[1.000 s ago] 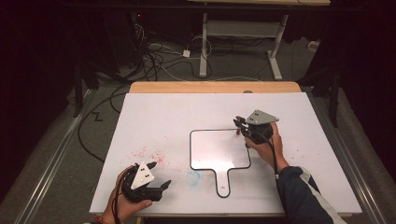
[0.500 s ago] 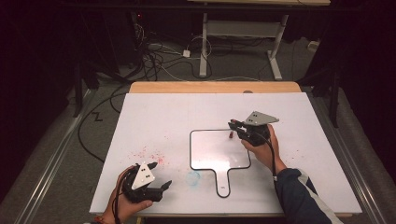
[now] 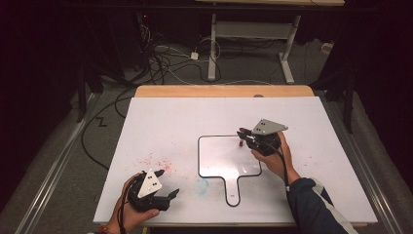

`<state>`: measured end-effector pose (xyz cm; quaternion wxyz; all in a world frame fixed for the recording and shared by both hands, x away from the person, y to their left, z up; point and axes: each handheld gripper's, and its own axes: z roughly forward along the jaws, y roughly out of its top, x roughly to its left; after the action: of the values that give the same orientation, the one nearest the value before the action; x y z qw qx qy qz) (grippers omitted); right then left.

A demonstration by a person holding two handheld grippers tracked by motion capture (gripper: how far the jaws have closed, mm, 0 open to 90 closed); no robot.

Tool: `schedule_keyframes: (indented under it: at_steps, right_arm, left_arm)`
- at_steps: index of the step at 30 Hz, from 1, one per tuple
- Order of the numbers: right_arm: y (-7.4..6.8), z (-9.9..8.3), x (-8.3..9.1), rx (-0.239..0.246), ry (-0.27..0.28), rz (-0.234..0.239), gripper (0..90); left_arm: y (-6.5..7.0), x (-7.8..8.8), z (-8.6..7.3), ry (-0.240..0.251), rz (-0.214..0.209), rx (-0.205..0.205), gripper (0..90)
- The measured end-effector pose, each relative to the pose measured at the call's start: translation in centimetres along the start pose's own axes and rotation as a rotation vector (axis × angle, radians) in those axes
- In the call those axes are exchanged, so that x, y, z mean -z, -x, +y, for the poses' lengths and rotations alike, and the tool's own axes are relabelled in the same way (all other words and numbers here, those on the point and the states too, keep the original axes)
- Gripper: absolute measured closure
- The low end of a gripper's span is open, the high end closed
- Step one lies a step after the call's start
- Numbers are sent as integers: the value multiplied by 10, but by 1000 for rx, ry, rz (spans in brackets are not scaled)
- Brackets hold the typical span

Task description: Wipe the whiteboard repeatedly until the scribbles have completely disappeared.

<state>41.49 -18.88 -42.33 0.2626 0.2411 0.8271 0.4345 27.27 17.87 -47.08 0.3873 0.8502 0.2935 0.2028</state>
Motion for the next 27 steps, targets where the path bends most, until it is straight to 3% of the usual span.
schedule_keyframes:
  at_steps: [4, 6, 10, 13, 16, 19, 21, 23, 27]
  right_arm:
    - [-1, -1, 6, 12, -22, -24, 812]
    - [4, -4, 11, 13, -45, -75, 812]
    - [15, -10, 19, -14, -63, -127, 812]
    - [17, -14, 23, -24, -55, -120, 811]
    - [17, -15, 25, -62, -35, -66, 811]
    - [14, -14, 26, -69, -28, -37, 811]
    - [13, -13, 26, -53, -43, -57, 812]
    - [11, -12, 25, 4, -74, -137, 812]
    - [13, -15, 23, 4, -46, -134, 812]
  left_arm:
    - [1, 0, 0, -1, 1, -3, 211]
    - [1, 0, 0, -1, 0, -4, 211]
    - [0, -1, 0, -6, -1, -2, 211]
    - [0, -2, 0, -8, -3, 1, 211]
    - [1, -2, 1, -10, -4, -3, 211]
    - [0, -2, 1, -9, -8, -2, 211]
    - [1, -2, 1, -9, -7, -3, 211]
    - [0, -2, 0, -12, -7, -3, 211]
    - [1, -2, 0, -9, -8, -2, 211]
